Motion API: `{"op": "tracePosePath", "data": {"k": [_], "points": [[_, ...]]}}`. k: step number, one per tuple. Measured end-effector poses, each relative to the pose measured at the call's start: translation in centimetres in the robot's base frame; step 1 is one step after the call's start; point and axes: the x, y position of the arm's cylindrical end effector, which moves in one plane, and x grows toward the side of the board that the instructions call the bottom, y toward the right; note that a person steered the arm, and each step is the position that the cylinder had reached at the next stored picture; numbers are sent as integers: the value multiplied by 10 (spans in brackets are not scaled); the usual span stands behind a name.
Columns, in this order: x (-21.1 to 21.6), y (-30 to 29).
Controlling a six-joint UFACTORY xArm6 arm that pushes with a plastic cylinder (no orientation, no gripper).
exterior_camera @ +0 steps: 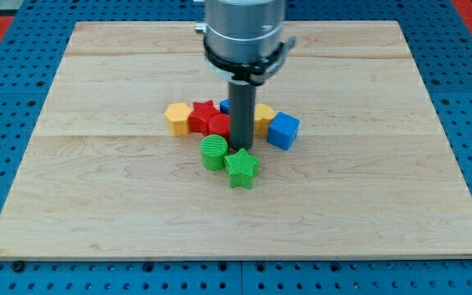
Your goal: Place the red blocks and yellow hexagon in a vertical line
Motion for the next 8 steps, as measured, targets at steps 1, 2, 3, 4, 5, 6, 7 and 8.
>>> {"op": "tracePosePath", "data": {"k": [1,2,3,4,5,6,7,8], "points": [[-13,-24],[-26,-36],[-53,-47],[-83,-68],[-114,-90],[-120,-64],[-121,0],[-116,109]]}}
